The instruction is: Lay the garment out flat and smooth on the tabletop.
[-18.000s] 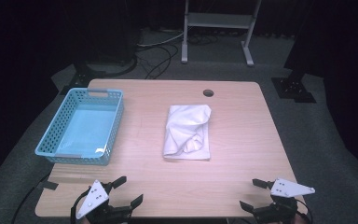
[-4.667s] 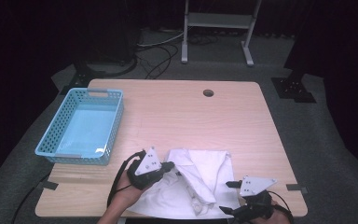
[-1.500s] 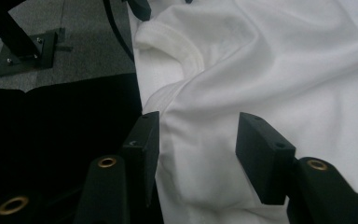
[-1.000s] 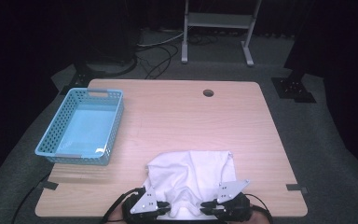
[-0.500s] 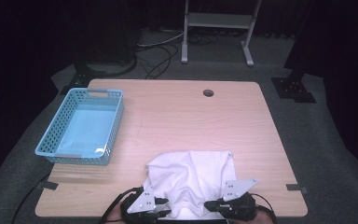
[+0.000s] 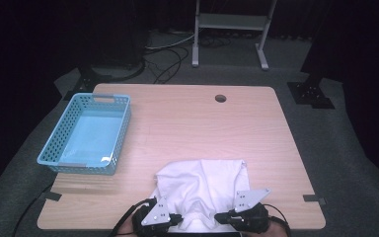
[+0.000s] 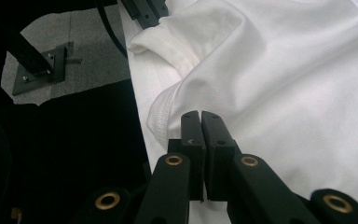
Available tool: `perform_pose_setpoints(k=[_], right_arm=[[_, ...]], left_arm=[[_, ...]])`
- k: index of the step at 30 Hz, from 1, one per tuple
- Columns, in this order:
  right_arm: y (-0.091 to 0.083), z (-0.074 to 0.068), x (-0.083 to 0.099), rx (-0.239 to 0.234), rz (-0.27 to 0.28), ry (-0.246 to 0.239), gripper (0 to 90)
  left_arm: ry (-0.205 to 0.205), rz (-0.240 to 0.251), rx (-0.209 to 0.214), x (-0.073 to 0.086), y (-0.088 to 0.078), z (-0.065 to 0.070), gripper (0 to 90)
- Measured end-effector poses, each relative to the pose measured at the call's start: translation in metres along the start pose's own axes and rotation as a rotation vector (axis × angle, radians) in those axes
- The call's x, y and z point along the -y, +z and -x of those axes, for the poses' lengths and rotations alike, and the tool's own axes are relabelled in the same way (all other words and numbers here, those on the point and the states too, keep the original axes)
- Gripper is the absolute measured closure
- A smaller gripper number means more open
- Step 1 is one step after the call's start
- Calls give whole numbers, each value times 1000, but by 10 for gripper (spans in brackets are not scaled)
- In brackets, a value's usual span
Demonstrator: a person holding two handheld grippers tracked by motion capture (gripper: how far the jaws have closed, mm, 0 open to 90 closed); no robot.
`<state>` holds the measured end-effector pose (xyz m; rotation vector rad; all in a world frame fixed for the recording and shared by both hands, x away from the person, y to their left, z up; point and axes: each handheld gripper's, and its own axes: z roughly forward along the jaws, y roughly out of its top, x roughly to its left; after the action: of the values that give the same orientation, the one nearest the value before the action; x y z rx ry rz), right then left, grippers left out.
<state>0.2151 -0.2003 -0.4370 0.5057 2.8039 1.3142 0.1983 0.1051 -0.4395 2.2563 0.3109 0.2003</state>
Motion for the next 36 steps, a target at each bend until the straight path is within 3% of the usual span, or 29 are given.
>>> perform_pose_setpoints(k=[10,18,24,36], right_arm=[[-13,0,-2,-13,59,6,883],[-19,4,-10,-24,91,7,883],[-30,8,-21,-19,112,-6,884],[-44,32,-46,-20,157,-18,884]], left_arm=[[-7,82,10,-3,-18,-5,885],[4,119,22,-11,-27,-13,886],[23,163,29,-26,-35,-27,887],[72,193,59,-56,-42,-61,890]])
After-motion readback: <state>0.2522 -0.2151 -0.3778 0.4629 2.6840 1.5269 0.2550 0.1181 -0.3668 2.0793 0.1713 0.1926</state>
